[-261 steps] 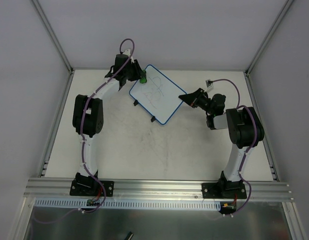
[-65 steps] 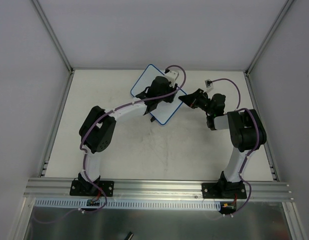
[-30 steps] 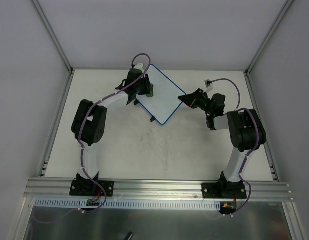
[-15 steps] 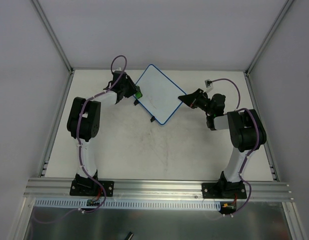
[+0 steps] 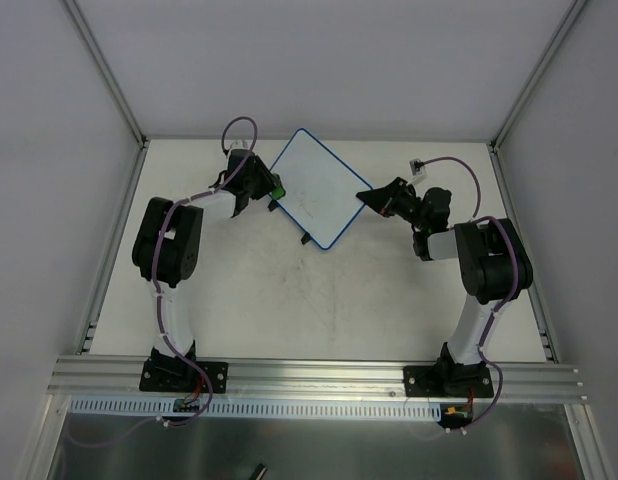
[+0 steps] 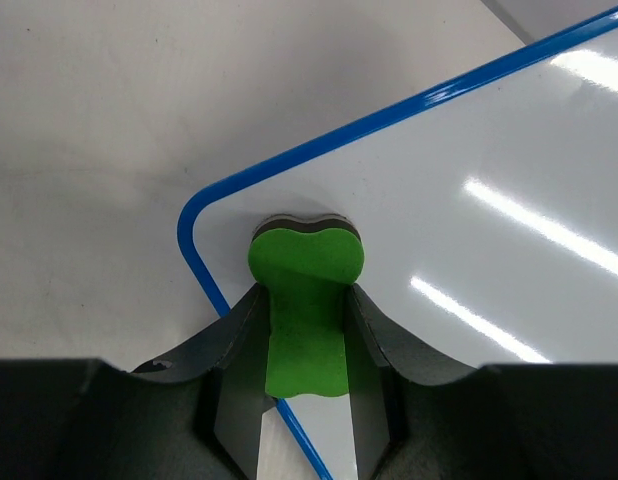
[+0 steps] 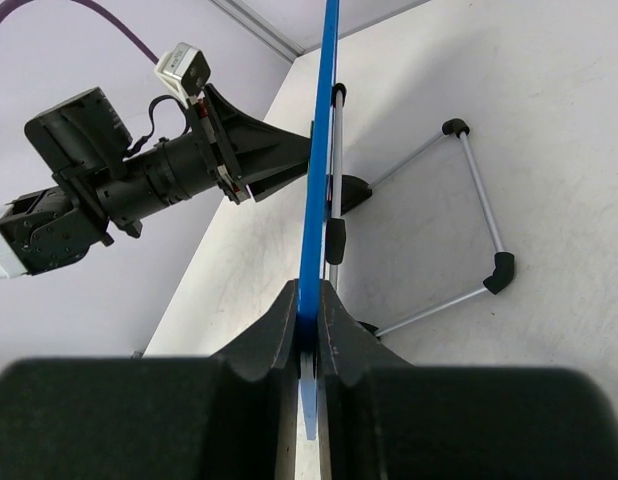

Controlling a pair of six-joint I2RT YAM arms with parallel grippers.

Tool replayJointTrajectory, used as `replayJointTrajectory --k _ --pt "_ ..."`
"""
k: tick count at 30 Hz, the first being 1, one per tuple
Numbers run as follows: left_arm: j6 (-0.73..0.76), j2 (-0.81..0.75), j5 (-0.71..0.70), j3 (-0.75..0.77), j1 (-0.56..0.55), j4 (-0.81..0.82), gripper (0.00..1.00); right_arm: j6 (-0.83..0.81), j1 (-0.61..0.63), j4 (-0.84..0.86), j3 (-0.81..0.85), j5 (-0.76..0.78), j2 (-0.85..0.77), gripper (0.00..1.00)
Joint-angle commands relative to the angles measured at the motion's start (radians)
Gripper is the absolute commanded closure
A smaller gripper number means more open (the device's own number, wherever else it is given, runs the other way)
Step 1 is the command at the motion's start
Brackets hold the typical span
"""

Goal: Erase the whiteboard

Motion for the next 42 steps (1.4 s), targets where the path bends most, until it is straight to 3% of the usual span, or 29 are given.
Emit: replayJointTrajectory --k 1,9,19,27,42 --pt "0.044 -0.032 -0.028 -0.07 -0.091 0.007 1.0 0.011 0.011 0.266 0.0 -0.086 -0.005 1.0" --pt "0.189 -0.068 -0.107 -0.05 -0.217 0.059 1.0 0.014 0.011 0.266 0.0 -0.088 -0.005 1.0" --pt "0.392 -0.112 -0.085 -0.066 -0.366 0.139 1.0 0.02 0.012 0.267 0.008 -0.091 0.003 1.0" --pt "0.541 -0.114 -0.012 -0.056 -0.415 0.159 1.0 0.021 0.011 0.269 0.011 -0.092 0.006 1.0" --pt "0.69 -0.075 -0.096 0.005 -0.507 0.185 1.0 0.025 0.012 0.271 0.014 -0.094 0.007 1.0"
